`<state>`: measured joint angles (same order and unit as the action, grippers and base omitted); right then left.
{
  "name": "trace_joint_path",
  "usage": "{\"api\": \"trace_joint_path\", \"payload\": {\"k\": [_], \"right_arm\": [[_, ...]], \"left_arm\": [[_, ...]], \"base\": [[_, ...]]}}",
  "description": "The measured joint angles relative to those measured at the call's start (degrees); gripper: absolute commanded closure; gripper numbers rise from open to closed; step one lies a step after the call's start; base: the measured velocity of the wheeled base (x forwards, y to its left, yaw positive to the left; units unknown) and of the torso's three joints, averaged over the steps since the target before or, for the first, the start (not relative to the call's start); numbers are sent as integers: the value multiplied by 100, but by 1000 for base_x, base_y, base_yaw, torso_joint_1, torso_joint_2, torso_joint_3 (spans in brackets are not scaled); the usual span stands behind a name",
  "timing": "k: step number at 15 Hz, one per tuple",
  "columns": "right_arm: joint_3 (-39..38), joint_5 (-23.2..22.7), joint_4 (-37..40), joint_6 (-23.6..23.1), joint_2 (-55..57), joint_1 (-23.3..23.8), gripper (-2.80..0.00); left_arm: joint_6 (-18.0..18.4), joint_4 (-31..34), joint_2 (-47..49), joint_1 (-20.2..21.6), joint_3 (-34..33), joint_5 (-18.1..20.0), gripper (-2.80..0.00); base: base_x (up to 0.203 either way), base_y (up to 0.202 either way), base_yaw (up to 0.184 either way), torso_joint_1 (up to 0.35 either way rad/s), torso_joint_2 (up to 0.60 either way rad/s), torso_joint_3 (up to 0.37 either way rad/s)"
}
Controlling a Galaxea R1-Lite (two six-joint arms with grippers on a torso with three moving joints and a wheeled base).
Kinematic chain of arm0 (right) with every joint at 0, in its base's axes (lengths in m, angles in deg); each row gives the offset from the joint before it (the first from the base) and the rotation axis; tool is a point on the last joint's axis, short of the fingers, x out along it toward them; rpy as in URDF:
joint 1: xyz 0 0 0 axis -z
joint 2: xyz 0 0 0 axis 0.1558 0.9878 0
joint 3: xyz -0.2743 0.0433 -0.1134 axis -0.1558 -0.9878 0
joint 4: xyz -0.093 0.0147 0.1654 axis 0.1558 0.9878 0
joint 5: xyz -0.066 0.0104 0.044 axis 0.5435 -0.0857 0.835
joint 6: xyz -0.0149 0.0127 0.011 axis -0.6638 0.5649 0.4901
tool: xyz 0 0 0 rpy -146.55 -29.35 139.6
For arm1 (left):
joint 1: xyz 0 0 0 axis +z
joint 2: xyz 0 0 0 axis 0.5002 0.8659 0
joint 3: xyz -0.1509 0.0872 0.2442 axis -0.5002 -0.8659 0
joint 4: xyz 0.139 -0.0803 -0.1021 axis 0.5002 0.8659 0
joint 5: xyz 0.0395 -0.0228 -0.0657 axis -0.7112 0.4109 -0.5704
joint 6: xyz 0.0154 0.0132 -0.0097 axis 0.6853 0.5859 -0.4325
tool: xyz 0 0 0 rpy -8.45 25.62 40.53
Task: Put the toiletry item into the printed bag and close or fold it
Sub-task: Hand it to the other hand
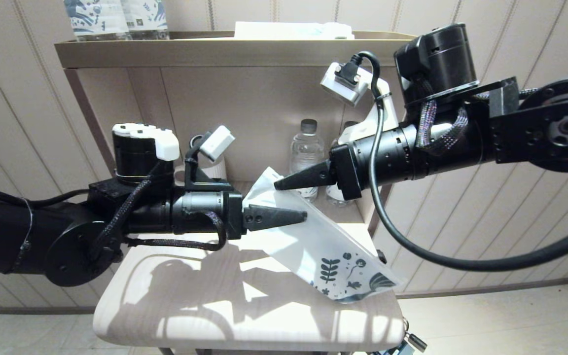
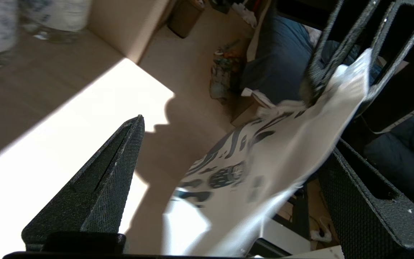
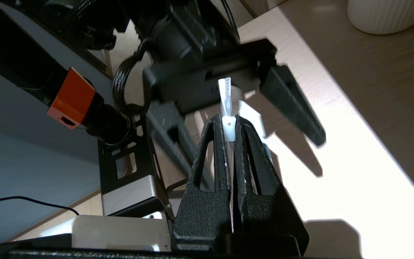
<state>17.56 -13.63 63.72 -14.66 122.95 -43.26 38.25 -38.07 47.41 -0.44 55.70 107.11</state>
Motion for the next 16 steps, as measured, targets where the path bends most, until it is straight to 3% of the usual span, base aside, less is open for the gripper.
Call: {"api": "trace_joint_path", "payload": {"k": [4,9,13,16], "right_arm": [[-42,-321,-2,-29,-30,86,0],[22,-451,-13,-65,-35,81,0],[41,-454,-10,-64,-4,32,0],[19,-454,-10,-60,16,21,0]], "left_arm": [[-18,-86,-61,424,-65,909,-280],[-282,-476,108,477,57,1679,-280],[-565,-1001,198,471,41,1833,-280],[-578,-1157,274,471,21,1875,-280]], "base": [[0,0,0,0,0,0],[0,0,0,0,0,0],[0,0,0,0,0,0],[0,0,0,0,0,0]]}}
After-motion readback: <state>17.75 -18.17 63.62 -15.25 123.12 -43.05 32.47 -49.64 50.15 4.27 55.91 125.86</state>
